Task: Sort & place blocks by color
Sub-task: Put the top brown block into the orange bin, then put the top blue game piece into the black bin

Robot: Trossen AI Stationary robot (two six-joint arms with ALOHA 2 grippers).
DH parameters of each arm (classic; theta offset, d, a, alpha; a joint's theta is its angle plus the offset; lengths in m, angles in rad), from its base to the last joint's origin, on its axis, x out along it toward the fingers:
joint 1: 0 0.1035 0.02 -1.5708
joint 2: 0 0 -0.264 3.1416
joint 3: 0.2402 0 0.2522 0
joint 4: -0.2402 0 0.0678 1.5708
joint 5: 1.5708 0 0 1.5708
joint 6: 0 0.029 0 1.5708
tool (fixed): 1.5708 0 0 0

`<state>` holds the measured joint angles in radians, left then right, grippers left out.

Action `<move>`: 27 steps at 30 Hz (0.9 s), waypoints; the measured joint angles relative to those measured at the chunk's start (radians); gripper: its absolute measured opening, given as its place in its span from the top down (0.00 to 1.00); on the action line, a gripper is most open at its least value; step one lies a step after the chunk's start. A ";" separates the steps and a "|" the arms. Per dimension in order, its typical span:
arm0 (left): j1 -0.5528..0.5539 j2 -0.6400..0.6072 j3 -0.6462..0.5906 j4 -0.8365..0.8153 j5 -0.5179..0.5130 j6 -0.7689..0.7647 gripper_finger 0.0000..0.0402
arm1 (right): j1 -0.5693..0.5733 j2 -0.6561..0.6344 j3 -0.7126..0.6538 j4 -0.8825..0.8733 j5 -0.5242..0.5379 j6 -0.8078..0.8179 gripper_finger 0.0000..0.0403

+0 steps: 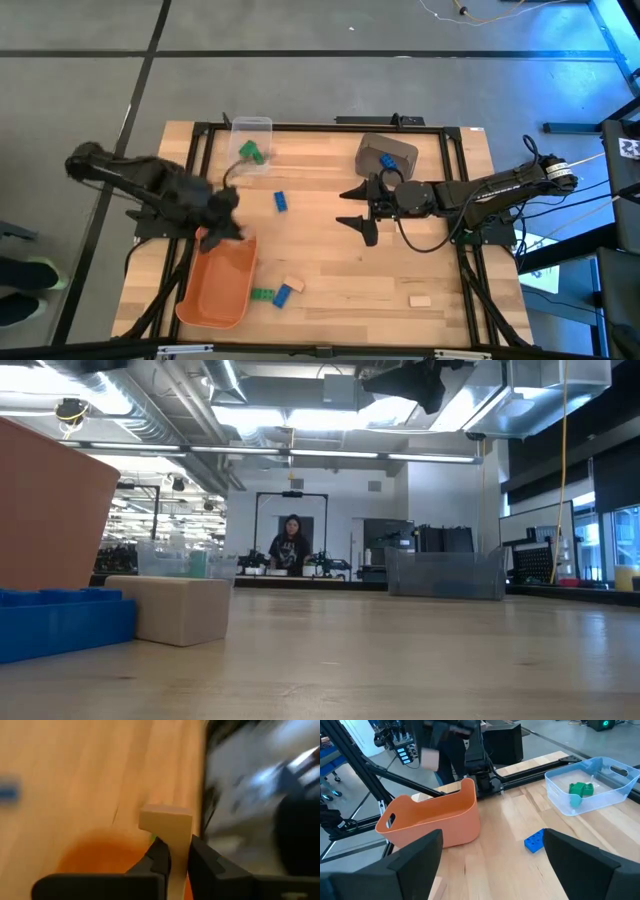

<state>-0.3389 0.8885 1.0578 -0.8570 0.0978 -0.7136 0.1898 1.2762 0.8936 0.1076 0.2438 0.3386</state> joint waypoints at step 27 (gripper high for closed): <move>-0.333 0.322 -0.250 -0.021 -0.015 -0.219 0.54 | 0.000 0.000 0.000 -0.023 -0.001 0.000 0.15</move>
<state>-0.6714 1.2100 0.8078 -0.8776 0.0824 -0.9330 0.1898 1.2762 0.8936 0.0849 0.2428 0.3386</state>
